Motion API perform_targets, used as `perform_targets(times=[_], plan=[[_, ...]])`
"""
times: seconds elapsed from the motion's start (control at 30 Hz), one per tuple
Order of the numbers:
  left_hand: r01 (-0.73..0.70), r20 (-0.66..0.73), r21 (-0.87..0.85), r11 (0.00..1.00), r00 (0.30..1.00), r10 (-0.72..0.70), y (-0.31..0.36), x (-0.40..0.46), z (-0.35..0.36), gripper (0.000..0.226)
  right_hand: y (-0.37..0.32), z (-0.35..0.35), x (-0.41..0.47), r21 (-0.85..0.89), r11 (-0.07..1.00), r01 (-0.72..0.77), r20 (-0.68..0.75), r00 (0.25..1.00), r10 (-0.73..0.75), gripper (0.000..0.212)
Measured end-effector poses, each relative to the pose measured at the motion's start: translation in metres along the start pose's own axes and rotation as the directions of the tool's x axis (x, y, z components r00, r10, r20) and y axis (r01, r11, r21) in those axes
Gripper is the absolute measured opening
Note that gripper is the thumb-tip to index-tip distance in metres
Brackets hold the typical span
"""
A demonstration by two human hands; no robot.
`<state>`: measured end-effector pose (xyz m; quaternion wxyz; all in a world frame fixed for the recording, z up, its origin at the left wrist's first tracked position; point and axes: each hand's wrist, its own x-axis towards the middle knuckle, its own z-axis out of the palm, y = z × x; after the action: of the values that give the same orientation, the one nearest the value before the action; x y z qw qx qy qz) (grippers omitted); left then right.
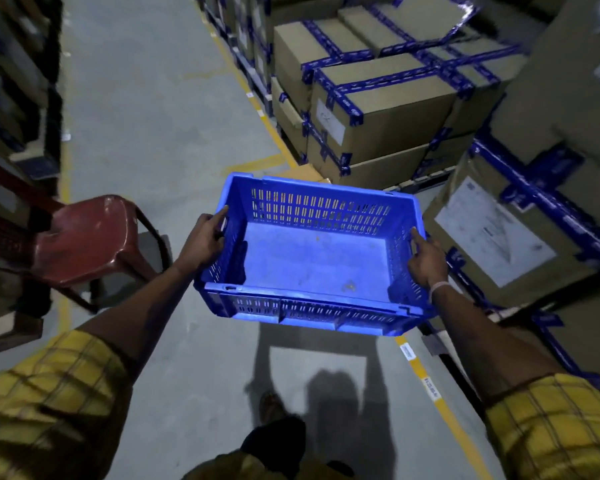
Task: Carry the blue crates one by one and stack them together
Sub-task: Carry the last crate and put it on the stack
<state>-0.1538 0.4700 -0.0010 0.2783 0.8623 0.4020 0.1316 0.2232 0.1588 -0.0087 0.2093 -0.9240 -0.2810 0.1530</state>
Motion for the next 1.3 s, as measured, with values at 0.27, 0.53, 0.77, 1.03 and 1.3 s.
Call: perform_targets(times=[0.27, 0.53, 0.77, 1.03, 1.3], plan=[[-0.194, -0.027, -0.014, 0.981, 0.981, 0.194, 0.076, -0.062, -0.010, 0.062, 0.053, -0.042, -0.102, 0.085, 0.993, -0.086, -0.080, 0.992, 0.093, 0.066], [-0.263, 0.021, -0.107, 0.959, 0.964, 0.266, 0.127, -0.114, 0.000, 0.068, 0.098, -0.084, -0.227, 0.201, 0.968, -0.151, -0.225, 0.954, 0.196, 0.064], [-0.358, 0.135, -0.147, 0.922, 0.916, 0.377, 0.160, -0.133, 0.014, 0.063, 0.119, -0.105, -0.321, 0.225, 0.930, -0.291, -0.320, 0.879, 0.352, 0.064], [-0.545, 0.205, -0.238, 0.804, 0.781, 0.590, 0.205, -0.133, 0.018, 0.054, 0.111, -0.099, -0.425, 0.285, 0.856, -0.431, -0.433, 0.739, 0.517, 0.067], [-0.603, 0.376, -0.375, 0.704, 0.595, 0.711, 0.237, -0.143, 0.026, 0.056, 0.090, -0.069, -0.537, 0.390, 0.726, -0.567, -0.506, 0.526, 0.683, 0.067]])
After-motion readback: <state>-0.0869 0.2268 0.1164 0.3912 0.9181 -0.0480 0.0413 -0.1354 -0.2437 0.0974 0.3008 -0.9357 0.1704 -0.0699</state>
